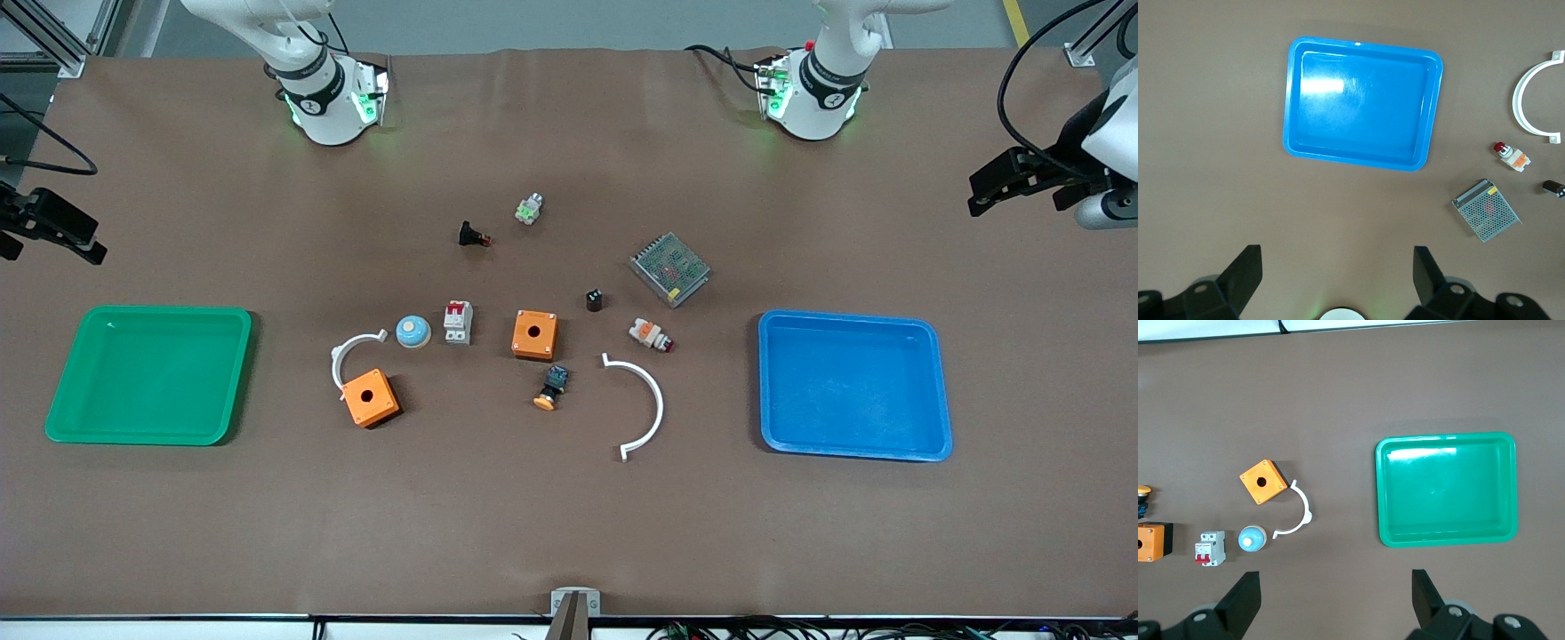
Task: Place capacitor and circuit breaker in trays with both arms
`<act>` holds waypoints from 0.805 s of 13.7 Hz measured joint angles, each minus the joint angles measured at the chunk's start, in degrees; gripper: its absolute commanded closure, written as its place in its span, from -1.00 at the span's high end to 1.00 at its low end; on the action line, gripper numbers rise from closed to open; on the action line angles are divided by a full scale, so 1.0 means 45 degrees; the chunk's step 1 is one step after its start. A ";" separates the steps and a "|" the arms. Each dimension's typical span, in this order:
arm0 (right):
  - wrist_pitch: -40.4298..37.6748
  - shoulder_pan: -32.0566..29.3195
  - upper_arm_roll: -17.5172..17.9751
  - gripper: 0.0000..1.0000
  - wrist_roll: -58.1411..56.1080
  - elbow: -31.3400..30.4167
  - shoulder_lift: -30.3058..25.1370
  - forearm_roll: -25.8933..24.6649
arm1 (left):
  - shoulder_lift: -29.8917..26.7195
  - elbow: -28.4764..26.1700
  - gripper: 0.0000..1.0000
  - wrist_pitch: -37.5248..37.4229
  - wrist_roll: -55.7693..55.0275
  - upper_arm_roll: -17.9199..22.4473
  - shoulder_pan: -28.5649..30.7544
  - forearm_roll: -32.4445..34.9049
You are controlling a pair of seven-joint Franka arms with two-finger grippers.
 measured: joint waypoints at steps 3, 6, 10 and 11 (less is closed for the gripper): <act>0.0000 0.0000 0.0000 1.00 0.0000 0.0000 0.0000 0.0000 | 0.0006 0.0000 1.00 0.0000 0.0000 -0.0001 -0.0002 0.0000; 0.0000 0.0000 0.0000 1.00 0.0000 0.0000 0.0001 0.0000 | 0.0191 0.0046 1.00 -0.0008 0.0000 -0.0008 -0.0009 0.0000; -0.0026 0.0010 0.0024 1.00 0.0000 -0.0006 0.0055 0.0000 | 0.1153 0.0401 1.00 0.0253 -0.0137 -0.0747 -0.0100 -0.0006; -0.0059 0.0042 0.0044 1.00 0.0000 -0.0018 0.0163 0.0000 | 0.1438 0.0387 1.00 0.0547 -0.0495 -0.1056 -0.0186 -0.0007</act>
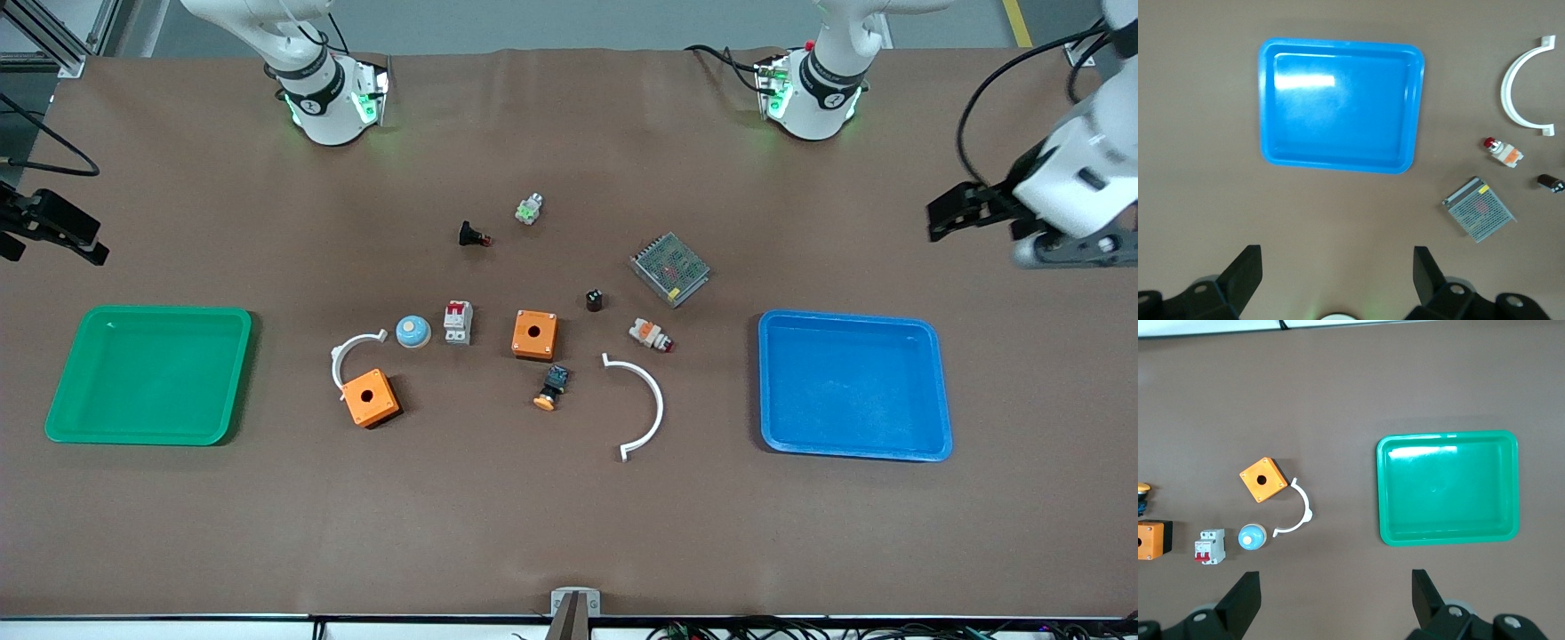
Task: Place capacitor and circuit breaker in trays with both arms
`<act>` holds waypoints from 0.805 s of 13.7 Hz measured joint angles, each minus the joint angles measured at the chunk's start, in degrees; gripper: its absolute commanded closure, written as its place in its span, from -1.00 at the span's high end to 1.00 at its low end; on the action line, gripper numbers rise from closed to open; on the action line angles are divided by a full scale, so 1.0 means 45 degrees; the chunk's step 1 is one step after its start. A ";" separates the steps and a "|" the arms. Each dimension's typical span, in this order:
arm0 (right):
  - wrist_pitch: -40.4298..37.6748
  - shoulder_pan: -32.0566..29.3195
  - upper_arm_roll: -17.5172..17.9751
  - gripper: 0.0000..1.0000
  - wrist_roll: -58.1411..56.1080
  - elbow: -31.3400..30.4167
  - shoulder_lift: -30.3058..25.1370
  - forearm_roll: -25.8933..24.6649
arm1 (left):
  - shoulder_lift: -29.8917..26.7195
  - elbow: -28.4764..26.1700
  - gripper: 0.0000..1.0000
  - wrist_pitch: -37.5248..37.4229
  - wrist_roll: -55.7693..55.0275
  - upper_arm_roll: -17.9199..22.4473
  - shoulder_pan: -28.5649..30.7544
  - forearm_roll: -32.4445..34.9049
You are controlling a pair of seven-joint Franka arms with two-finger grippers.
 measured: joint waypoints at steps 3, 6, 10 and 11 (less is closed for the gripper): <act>-0.0031 0.0382 0.0038 1.00 0.0000 -0.0055 0.0692 0.0001 | 0.0715 -0.0548 0.95 0.1313 -0.1680 -0.0724 -0.0416 -0.0008; 0.0005 0.1215 0.0074 1.00 0.0001 -0.0116 0.1724 0.0002 | 0.0987 -0.2136 0.95 0.3568 -0.3388 -0.1439 -0.0766 -0.0012; 0.0825 0.2705 0.0129 1.00 0.0609 -0.0751 0.2788 0.0542 | 0.1559 -0.3881 0.80 0.6102 -0.7283 -0.2173 -0.1987 -0.0015; 0.1550 0.3001 0.0141 1.00 0.1099 -0.1286 0.2932 0.0890 | 0.1880 -0.4001 0.79 0.6523 -0.8256 -0.2189 -0.2488 -0.0015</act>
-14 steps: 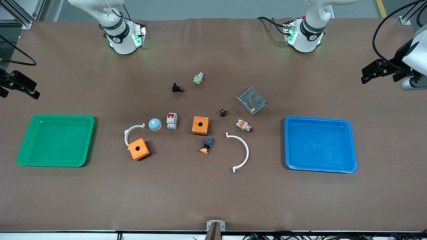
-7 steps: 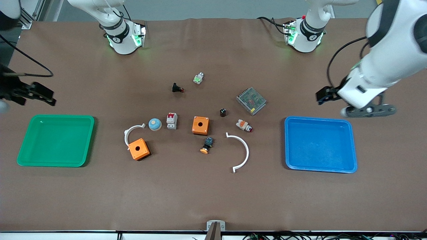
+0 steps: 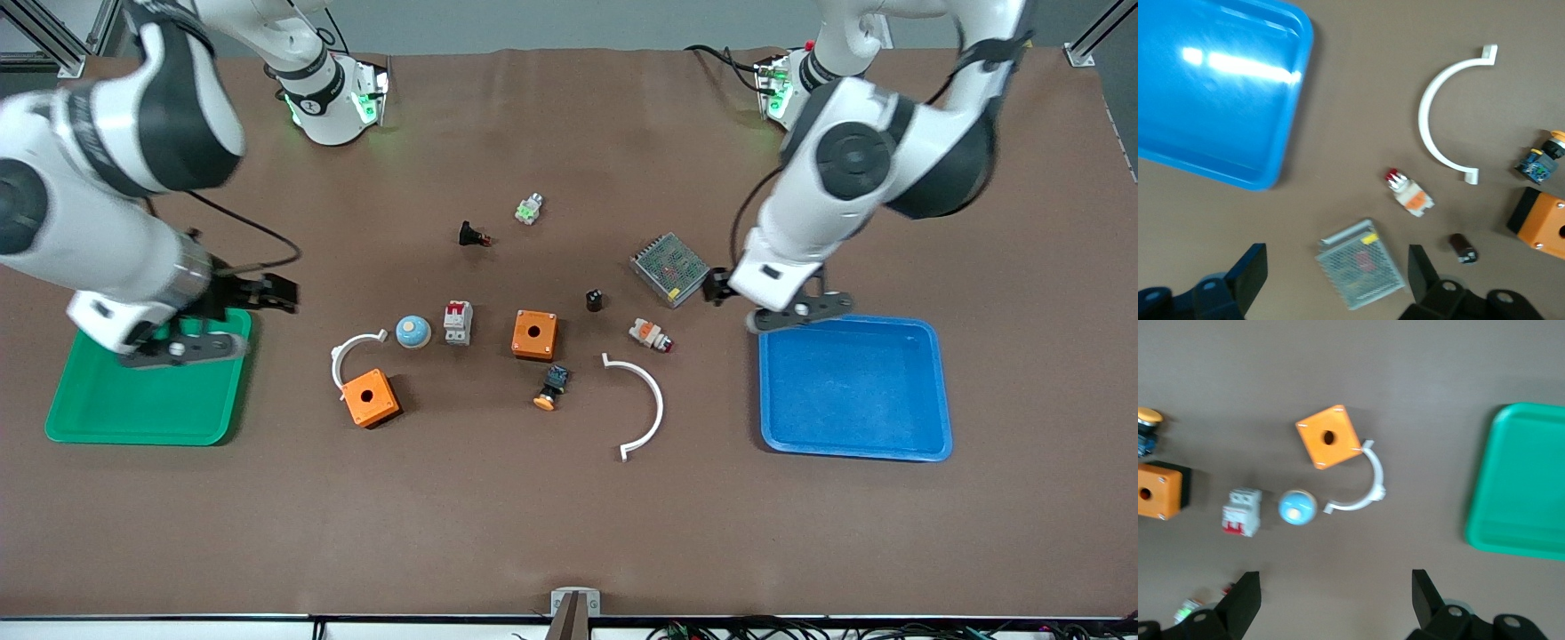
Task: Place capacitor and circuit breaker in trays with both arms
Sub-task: 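Lower the right gripper onto the breaker while the left gripper lowers onto the capacitor, then close the right gripper on the breaker while the left gripper grips the capacitor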
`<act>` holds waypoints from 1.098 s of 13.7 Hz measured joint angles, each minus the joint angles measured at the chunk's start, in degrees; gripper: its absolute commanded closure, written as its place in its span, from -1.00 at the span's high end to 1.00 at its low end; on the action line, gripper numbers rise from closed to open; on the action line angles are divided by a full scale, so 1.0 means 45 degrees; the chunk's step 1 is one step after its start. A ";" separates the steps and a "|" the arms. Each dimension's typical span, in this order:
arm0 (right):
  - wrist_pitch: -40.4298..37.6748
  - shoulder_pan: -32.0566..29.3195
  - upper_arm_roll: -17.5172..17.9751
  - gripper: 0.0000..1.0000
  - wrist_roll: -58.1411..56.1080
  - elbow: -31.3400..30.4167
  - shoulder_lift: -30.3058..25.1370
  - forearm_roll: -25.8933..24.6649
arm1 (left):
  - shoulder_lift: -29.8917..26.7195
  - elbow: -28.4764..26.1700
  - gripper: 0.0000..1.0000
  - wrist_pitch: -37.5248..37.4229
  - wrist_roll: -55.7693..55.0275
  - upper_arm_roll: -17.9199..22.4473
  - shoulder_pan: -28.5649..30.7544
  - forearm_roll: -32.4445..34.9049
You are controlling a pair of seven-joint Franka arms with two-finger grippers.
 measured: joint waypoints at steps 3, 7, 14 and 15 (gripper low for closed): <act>0.2620 0.1143 0.0031 1.00 0.1628 -0.1934 0.0240 0.0395 | 0.1183 -0.0086 0.62 0.1333 -0.2442 -0.0011 -0.1130 0.0000; 0.5504 0.2787 0.0050 1.00 0.3071 -0.3924 0.0784 0.0405 | 0.2718 -0.0076 0.52 0.3295 -0.4994 -0.0006 -0.2106 0.0005; 0.7801 0.3374 0.0043 1.00 0.3229 -0.4969 0.1934 0.0407 | 0.4705 0.0101 0.37 0.5486 -0.7753 -0.0001 -0.3272 0.0011; 0.7981 0.3473 0.0043 1.00 0.3475 -0.5113 0.2026 0.0407 | 0.4915 0.0218 0.33 0.5500 -0.7897 -0.0001 -0.3369 0.0011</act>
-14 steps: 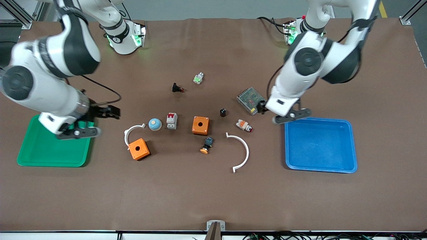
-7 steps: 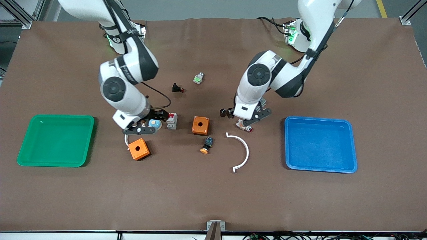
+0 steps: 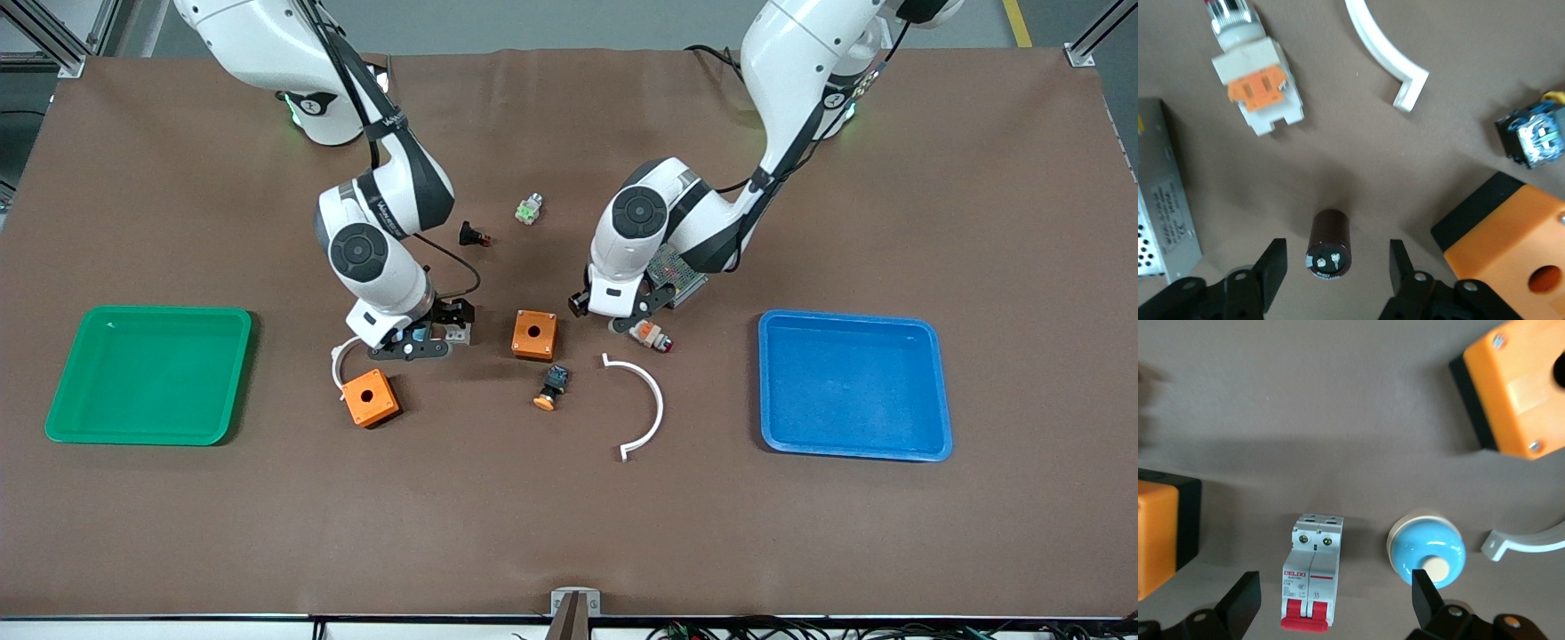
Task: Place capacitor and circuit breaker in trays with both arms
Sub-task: 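Close the right gripper on the breaker while the left gripper grips the capacitor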
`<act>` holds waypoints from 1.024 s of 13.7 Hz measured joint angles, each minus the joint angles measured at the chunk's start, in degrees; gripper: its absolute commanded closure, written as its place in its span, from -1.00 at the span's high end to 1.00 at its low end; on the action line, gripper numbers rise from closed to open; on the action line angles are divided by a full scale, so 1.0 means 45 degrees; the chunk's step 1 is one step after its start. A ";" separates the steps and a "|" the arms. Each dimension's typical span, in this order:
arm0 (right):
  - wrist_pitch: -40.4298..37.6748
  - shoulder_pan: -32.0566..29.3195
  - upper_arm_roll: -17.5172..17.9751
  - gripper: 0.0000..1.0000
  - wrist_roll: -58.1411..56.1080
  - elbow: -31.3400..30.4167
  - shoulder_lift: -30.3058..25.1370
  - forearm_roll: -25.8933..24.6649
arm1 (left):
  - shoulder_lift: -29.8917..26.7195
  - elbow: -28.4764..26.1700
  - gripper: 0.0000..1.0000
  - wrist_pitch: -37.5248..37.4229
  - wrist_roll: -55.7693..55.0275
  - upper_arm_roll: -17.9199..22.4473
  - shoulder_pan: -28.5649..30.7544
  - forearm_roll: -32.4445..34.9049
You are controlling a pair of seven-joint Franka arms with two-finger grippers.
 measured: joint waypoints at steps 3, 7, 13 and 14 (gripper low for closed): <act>0.0425 0.0361 0.0002 0.99 0.0606 -0.0091 0.0339 0.0000 | 0.0433 0.0205 0.24 0.0001 -0.0187 0.0002 -0.0183 0.0000; 0.0590 0.0563 -0.0003 0.11 0.0881 -0.0093 0.0544 0.0000 | 0.0619 0.0235 0.04 0.0001 -0.0188 0.0026 -0.0231 0.0000; 0.0565 0.0562 -0.0059 -0.53 0.0904 -0.0099 0.0551 0.0002 | 0.0703 0.0239 -0.98 -0.0033 -0.0193 0.0034 -0.0234 0.0000; 0.0451 0.0562 -0.0077 -0.55 0.0907 -0.0082 0.0545 0.0002 | 0.0704 0.0264 -0.99 -0.0060 -0.0193 0.0048 -0.0233 0.0000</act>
